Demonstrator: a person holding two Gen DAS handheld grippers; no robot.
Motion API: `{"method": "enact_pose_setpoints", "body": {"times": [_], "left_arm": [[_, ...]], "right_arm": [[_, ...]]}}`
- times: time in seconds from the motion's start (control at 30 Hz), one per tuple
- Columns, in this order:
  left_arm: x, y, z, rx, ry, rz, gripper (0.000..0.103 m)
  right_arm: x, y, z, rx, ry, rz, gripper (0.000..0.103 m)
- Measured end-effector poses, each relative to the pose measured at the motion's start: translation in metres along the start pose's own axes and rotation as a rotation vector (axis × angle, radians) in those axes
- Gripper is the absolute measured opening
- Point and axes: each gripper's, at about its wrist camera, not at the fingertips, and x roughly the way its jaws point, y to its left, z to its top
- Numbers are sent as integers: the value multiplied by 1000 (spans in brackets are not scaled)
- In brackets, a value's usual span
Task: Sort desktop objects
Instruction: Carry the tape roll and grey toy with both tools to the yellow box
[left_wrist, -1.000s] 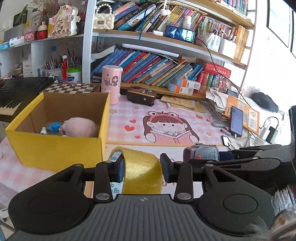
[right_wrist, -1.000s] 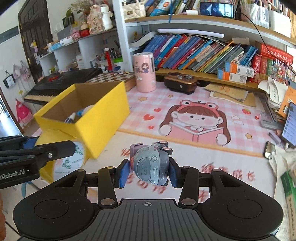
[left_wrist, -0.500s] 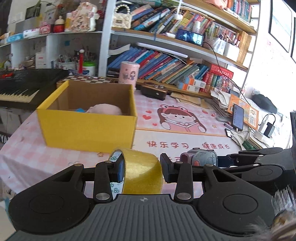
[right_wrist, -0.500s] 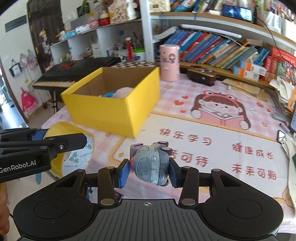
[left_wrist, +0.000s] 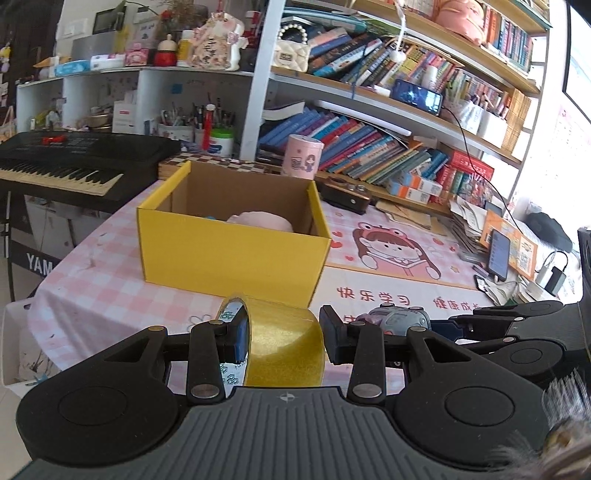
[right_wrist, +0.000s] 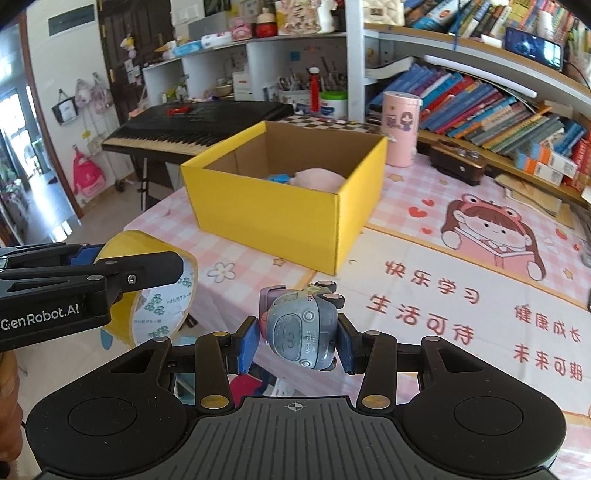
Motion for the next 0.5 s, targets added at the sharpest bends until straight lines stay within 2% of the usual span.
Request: {"method": "enact_pose_setpoints", "body": {"times": [0.3,0.5], "left_arm": [[10,11,14,-20,-14,35,36],[28,10,38,-15,-48,73,36]], "right_arm": [[12,7,20,-52,-14,30,44],[22,0,46,-66,-55,76,43]]}}
